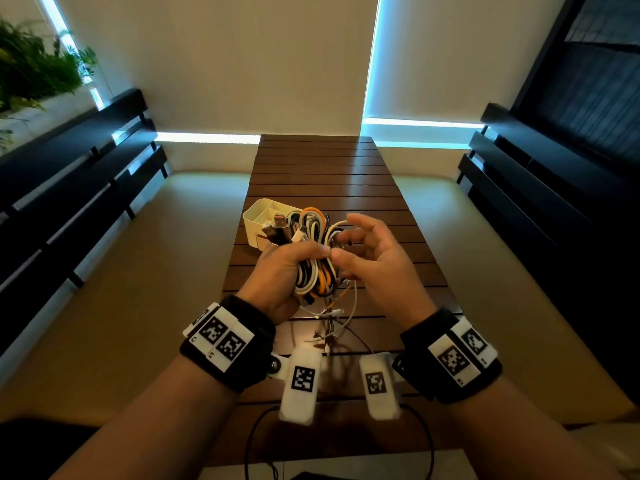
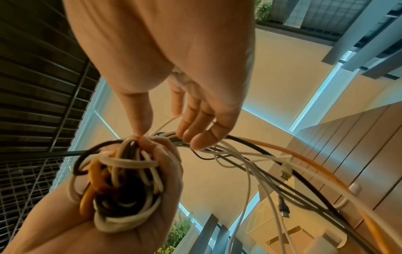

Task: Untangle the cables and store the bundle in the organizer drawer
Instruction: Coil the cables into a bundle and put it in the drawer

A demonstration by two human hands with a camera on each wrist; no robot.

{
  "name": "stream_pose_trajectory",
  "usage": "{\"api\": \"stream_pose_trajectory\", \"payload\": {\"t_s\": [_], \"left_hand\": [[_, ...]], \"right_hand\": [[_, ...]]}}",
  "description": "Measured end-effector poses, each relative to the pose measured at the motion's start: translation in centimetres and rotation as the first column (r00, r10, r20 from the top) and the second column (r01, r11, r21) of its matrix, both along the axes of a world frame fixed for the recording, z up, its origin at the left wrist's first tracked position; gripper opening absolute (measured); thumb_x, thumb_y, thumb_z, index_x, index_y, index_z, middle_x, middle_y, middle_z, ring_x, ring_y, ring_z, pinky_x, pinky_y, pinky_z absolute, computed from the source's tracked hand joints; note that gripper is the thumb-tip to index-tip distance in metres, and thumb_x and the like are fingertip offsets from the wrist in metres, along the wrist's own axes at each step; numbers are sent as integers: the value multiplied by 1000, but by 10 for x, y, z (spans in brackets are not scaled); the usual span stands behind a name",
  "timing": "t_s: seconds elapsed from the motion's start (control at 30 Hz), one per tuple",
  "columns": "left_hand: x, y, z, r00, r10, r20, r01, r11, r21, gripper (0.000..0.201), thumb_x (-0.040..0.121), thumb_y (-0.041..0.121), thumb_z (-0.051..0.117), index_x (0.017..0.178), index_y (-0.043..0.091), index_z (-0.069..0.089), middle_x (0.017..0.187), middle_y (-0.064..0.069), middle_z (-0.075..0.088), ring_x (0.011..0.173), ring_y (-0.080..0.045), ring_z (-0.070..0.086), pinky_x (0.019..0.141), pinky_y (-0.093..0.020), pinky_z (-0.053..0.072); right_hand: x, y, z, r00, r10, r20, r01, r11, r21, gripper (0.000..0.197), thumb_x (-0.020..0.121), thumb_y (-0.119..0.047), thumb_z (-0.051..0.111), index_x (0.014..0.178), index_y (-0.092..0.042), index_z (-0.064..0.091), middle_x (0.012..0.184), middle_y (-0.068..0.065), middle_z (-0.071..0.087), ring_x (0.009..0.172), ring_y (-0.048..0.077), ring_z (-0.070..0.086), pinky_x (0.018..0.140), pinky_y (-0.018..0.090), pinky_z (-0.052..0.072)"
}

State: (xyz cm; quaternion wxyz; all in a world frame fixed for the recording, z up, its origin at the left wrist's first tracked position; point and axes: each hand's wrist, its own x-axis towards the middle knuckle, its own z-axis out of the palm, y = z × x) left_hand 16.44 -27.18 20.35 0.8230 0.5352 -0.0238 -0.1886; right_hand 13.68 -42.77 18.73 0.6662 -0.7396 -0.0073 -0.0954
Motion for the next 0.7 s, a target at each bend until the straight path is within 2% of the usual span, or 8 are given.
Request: {"api": "stream_pose_trajectory", "payload": {"t_s": [0.13,0.27,0.33,0.43,0.47,0.57,0.63,0.7], "left_hand": [[-2,1,0,1000,-29,-9,29,1000,-1,38,89,-1,57,125,-12,55,86,-18,65,64,-25,67,55,-33,56],[-5,2,-2,998,-67,-2,67,997,34,41,86,2,63,123,-12,55,89,-21,60,65,-26,65,57,-36,57],[-6,2,-3,996,-87,-1,87,996,36,43,79,5,69,119,-9,59,92,-21,60,73,-31,65,67,-42,57],[-5,3,-1,994,-110,2,110,993,34,32,77,4,70,109,-2,68,97,-21,65,83,-35,66,82,-51,54],[-5,3,0,993,-114,12,113,993,34,28,80,1,69,108,1,69,98,-20,68,83,-33,68,83,-50,54],[-6,2,5,988,-142,59,140,989,48,33,87,0,64,120,2,65,104,-20,72,91,-33,71,85,-49,56],[-7,2,7,985,-149,88,144,988,58,38,83,2,69,121,1,64,102,-20,70,92,-36,68,87,-52,53],[-8,2,9,986,-126,105,120,991,62,41,79,3,72,118,-3,62,103,-23,64,94,-41,61,91,-63,46]], "right_hand": [[-1,-3,0,993,115,-3,-115,990,-88,83,76,-41,74,149,-35,37,122,-13,57,118,8,58,91,35,56],[-1,-13,7,977,202,-67,-213,928,-305,87,77,-53,67,153,-35,30,125,-21,47,124,-4,47,105,29,47],[-1,-17,11,963,249,-102,-269,904,-331,89,75,-55,67,153,-33,29,125,-19,45,124,-4,45,105,28,46],[0,-18,14,961,256,-107,-277,876,-394,92,74,-54,67,155,-30,29,125,-14,43,123,-5,45,97,9,40],[1,-17,15,963,253,-98,-270,867,-419,93,74,-54,67,155,-30,29,124,-13,43,123,-2,45,98,9,40],[2,-16,12,964,257,-66,-258,854,-452,91,76,-54,69,155,-31,29,117,-13,41,121,9,46,103,28,47],[2,-15,9,968,244,-48,-238,848,-474,85,81,-50,71,154,-33,30,115,-14,41,120,9,45,101,27,46],[2,-15,7,973,230,-20,-210,846,-490,84,81,-50,71,154,-35,31,114,-16,40,120,8,43,100,23,43]]}}
